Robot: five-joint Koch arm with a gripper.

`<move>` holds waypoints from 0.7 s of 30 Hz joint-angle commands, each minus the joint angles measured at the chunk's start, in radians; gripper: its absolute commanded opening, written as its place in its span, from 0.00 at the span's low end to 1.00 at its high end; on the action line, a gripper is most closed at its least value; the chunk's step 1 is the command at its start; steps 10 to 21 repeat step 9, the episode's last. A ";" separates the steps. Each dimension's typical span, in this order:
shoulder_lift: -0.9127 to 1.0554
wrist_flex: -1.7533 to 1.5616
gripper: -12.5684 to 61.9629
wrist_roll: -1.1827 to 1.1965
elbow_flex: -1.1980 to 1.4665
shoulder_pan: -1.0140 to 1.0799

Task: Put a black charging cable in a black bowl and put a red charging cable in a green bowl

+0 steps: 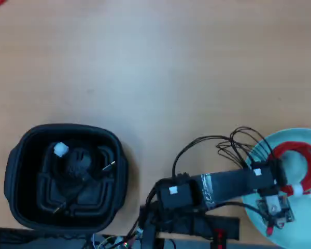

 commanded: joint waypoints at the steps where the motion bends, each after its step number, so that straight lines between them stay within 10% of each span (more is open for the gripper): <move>1: 0.014 -0.097 0.07 -0.014 -0.051 0.026; 21: 0.008 -0.123 0.12 -0.009 -0.006 0.038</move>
